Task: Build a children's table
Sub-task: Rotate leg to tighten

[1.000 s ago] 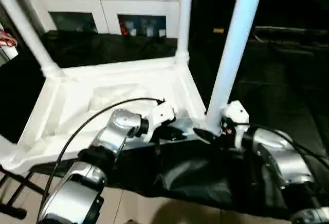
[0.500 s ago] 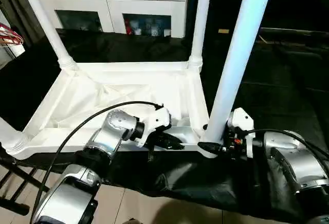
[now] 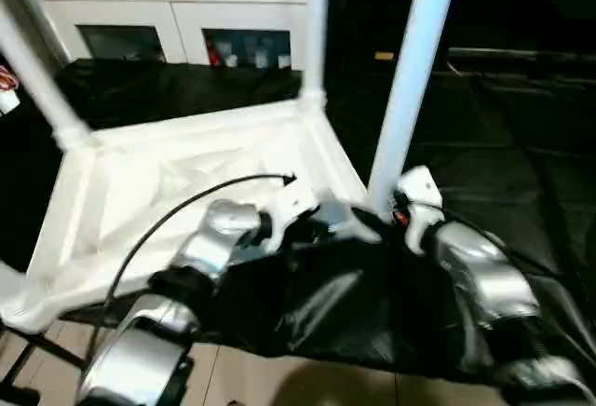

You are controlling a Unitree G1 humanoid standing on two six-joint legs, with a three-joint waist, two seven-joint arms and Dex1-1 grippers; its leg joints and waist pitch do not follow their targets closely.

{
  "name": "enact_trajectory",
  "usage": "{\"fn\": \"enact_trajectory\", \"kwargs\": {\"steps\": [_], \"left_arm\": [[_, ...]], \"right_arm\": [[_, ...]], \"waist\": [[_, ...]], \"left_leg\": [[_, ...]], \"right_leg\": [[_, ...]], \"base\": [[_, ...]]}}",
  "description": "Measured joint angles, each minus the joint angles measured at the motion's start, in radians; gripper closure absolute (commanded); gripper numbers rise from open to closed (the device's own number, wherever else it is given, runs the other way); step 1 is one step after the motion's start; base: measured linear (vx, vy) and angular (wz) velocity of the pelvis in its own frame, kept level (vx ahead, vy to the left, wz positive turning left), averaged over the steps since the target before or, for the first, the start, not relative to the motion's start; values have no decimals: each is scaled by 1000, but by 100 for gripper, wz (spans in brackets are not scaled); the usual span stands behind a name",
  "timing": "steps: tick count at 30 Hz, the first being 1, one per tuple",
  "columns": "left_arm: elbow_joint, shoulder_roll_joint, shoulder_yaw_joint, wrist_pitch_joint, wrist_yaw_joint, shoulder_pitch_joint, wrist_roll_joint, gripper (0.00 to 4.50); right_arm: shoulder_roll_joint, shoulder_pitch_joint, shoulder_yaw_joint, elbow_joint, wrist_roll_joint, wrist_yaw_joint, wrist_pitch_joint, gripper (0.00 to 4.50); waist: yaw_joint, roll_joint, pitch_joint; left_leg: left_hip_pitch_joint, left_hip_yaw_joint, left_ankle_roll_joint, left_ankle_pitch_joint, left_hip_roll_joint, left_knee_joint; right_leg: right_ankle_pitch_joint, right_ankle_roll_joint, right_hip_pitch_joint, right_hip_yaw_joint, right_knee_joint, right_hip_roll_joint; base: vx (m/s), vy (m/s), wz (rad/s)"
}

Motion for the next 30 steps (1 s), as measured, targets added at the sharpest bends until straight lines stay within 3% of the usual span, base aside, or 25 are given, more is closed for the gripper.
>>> {"fn": "enact_trajectory", "kwargs": {"steps": [4,7,13,19,28,30], "left_arm": [[0,-16,15,17,34,-3,3,450],[-1,-16,15,17,26,-2,3,450],[-18,-15,8,16,-23,6,1,450],[-43,19,-9,0,-126,22,-21,450],[-56,72,-25,-38,-288,34,-43,450],[-69,86,-32,-39,-326,41,-52,450]], "right_arm": [[25,-26,-8,33,-17,-61,-16,185],[25,-26,-8,52,-18,-55,-52,116],[-8,-19,-4,52,-14,32,-59,72],[-112,46,59,-25,-9,223,-109,72],[-236,121,96,-155,50,490,-85,72],[-265,136,113,-187,68,546,-75,106]], "waist": [[-4,1,-1],[-4,1,-1],[2,1,-1],[19,2,0],[28,2,0],[32,2,1]], "left_leg": [[-1,0,0,0,0,-4],[-1,0,0,0,0,-4],[-1,0,0,0,0,-4],[-1,0,0,0,0,-4],[-3,0,1,0,1,1],[-3,0,1,0,1,1]], "right_leg": [[-1,1,-1,-1,-2,0],[-1,1,-1,-1,-2,0],[-1,1,-1,-1,-3,0],[-1,1,-1,-2,-2,0],[-1,1,0,-1,-1,0],[-1,1,0,-2,-1,0]], "base": [[0,0,0],[0,0,0],[0,0,0],[0,0,0],[0,0,0],[0,0,0]]}}
